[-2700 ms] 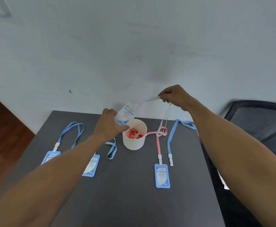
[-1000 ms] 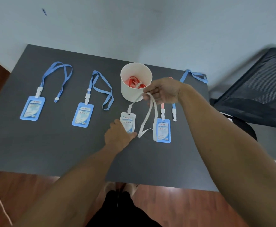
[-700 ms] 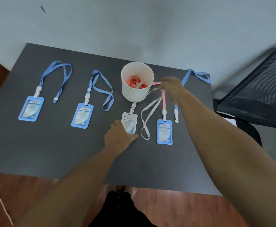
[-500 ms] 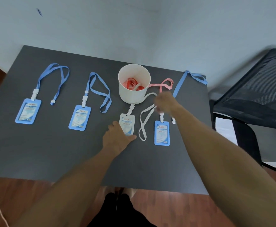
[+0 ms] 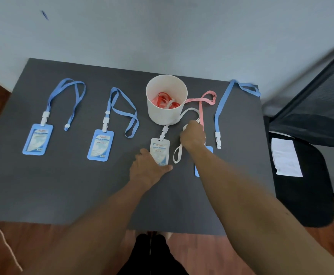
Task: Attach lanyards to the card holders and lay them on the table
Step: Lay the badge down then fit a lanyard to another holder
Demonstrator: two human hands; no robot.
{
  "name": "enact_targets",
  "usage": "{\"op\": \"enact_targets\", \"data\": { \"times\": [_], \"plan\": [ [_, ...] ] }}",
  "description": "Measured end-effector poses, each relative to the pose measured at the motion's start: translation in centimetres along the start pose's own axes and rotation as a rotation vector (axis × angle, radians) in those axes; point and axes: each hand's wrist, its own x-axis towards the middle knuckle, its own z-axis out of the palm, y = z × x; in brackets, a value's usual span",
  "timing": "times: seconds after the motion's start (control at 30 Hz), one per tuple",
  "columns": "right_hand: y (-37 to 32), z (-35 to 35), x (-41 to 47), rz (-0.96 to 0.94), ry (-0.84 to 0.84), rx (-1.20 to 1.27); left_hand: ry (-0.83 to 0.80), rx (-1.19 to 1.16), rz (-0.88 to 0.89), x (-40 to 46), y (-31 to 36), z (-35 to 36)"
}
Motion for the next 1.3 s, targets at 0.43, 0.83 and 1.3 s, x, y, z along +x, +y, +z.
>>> {"op": "enact_targets", "data": {
  "times": [0.43,0.83,1.3],
  "plan": [
    [1.8,0.2,-0.2,-0.064,0.127,0.173,-0.052,0.043,0.009,-0.1,0.4,-0.8],
    [5.2,-3.5,-3.1,0.052,0.033,0.367,-0.013,-0.241,0.263,-0.4,4.2,-4.3],
    [12.2,-4.6,-5.7,0.195,0.032,0.373,-0.394,-0.394,0.148,-3.5,8.1,1.5]
  ]
}}
